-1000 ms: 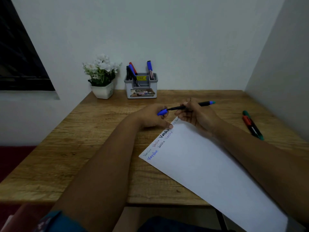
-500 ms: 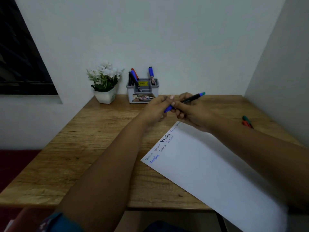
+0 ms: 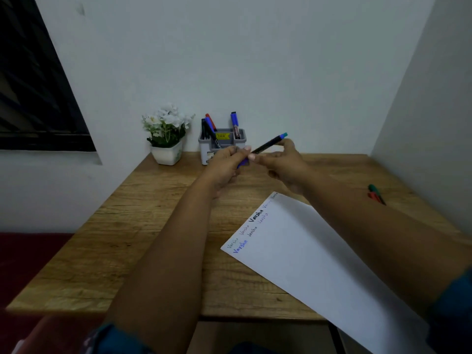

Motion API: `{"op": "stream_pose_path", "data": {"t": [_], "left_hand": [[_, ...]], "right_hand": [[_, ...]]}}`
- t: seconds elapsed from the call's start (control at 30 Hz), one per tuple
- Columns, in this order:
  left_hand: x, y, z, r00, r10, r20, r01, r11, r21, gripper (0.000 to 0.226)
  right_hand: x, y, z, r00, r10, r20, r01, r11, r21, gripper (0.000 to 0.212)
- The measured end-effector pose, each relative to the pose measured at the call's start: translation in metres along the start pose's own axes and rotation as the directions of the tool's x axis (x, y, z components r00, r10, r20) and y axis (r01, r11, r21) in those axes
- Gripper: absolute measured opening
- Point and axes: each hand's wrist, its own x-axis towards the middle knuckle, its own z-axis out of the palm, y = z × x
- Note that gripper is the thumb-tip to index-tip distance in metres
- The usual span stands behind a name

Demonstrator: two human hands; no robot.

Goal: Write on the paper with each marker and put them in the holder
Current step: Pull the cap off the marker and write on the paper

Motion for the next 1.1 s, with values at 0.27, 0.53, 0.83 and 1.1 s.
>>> {"op": "stream_pose_path", "data": {"t": [0.27, 0.53, 0.83, 1.1], "left_hand": [[0.005, -0.023, -0.029, 0.983, 0.147, -0.113, -0.057, 0.82, 0.569, 0.01], [0.015, -0.027, -0.027, 0.935, 0.233, -0.269, -0.174, 0.959, 0.225, 0.035], [0.024, -0.034, -0.012, 0.919, 0.217, -0.329, -0.266, 0.958, -0.111, 0.016], [0.03, -0.06, -0.013, 0.869, 0.187, -0.458, -0.179, 0.982, 0.063, 0.019]], "right_hand": [[0.024, 0.006, 0.018, 0.759, -0.399, 0.514, 0.584, 0.069, -0.809, 0.031], [0.021, 0.011, 0.042, 0.793, -0.423, 0.438, 0.573, 0.274, -0.772, 0.012], [0.039, 0.007, 0.044, 0.865, -0.418, 0.276, 0.492, 0.604, -0.627, 0.074], [0.069, 0.001, 0.042, 0.879, -0.454, 0.145, 0.447, 0.679, -0.583, 0.079]]}}
